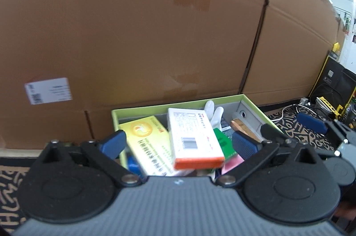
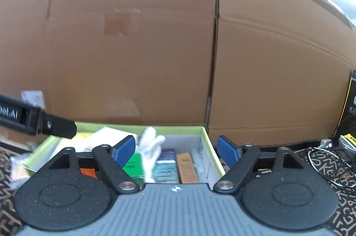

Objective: Organize objects
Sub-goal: 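Carry the box and tube into the shoebox and open both tools, then grasp the clear plastic cup with the left tool while the right tool grasps the cotton-swab bag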

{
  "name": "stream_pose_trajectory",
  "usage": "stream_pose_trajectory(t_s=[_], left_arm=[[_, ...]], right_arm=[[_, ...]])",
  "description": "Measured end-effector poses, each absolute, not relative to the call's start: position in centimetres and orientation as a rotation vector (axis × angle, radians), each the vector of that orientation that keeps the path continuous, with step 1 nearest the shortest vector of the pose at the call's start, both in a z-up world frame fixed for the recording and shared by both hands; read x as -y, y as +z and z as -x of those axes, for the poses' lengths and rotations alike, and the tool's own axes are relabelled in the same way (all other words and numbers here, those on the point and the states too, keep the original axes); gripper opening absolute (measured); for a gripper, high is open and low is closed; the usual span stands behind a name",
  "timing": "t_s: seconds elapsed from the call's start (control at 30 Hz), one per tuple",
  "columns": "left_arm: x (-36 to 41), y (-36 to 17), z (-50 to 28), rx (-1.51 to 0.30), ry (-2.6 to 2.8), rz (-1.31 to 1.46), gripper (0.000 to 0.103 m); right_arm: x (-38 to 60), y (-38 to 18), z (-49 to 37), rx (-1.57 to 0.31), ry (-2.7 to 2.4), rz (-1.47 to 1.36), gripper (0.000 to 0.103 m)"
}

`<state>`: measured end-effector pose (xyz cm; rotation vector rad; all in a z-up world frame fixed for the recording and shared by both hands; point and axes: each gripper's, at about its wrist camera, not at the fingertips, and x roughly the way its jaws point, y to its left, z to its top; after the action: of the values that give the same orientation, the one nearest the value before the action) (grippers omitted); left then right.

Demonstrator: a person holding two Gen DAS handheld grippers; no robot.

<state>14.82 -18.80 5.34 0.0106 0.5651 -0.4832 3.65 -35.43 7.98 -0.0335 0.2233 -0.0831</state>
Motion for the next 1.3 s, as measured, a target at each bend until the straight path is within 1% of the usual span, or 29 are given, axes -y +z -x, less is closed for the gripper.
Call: stream_pose_trajectory(t_s=[0.13, 0.3, 0.6, 0.77, 0.9, 1.07, 1.3], left_arm=[[15.0, 5.8, -12.1, -0.539, -0.434, -0.024, 0.103], [10.1, 5.0, -9.3, -0.563, -0.356, -0.043, 0.103], [0.8, 0.6, -4.5, -0.639, -0.251, -0.062, 0.103], [-3.6, -1.2, -4.7, -0.689, -0.188, 0.004, 0.103], [-6.2, -1.9, -5.7, -0.703, -0.145, 0.054, 0.103], [-8.3, -2.2, -7.7, -0.708, -0.113, 0.048, 0.103], [-10.2, -2.4, -11.2, -0.709, -0.097, 0.056, 0.103]], right_arm=[[33.3, 9.1, -1.1, -0.194, -0.031, 0.042, 0.089], [29.8, 9.0, 1.1, -0.184, 0.065, 0.049, 0.092], [22.4, 5.6, 4.0, -0.301, 0.321, 0.084, 0.092], [17.4, 3.3, 2.9, -0.381, 0.423, 0.141, 0.092], [14.6, 2.7, 1.0, -0.414, 0.469, 0.150, 0.091], [12.8, 2.6, -2.3, -0.436, 0.465, 0.148, 0.091], [10.7, 1.9, -7.6, -0.467, 0.425, 0.216, 0.091]])
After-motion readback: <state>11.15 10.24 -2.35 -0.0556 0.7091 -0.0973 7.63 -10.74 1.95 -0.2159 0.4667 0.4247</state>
